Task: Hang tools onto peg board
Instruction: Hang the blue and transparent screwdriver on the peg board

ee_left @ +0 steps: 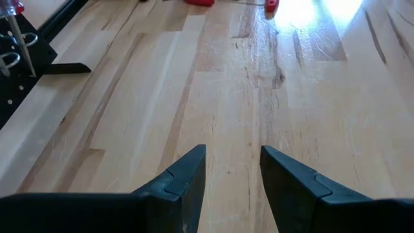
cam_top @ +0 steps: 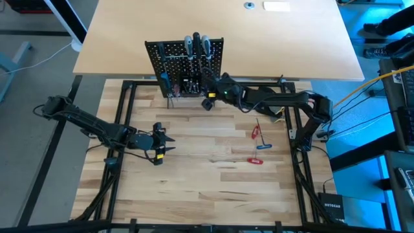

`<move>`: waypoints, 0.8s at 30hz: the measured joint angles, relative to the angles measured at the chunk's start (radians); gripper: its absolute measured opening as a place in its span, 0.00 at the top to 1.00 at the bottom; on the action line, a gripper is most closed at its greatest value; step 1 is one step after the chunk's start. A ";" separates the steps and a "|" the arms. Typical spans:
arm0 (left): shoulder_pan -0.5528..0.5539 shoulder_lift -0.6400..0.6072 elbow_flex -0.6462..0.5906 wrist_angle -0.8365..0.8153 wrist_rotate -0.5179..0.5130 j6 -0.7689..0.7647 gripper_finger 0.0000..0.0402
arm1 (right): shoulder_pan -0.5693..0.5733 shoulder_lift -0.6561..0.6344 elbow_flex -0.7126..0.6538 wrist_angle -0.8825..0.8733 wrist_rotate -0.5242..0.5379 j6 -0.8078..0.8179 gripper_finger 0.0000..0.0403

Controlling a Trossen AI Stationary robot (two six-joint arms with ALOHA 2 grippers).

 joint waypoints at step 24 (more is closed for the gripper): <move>0.000 0.000 0.000 0.000 0.000 0.010 0.66 | 0.000 0.040 0.000 0.064 -0.021 0.003 0.48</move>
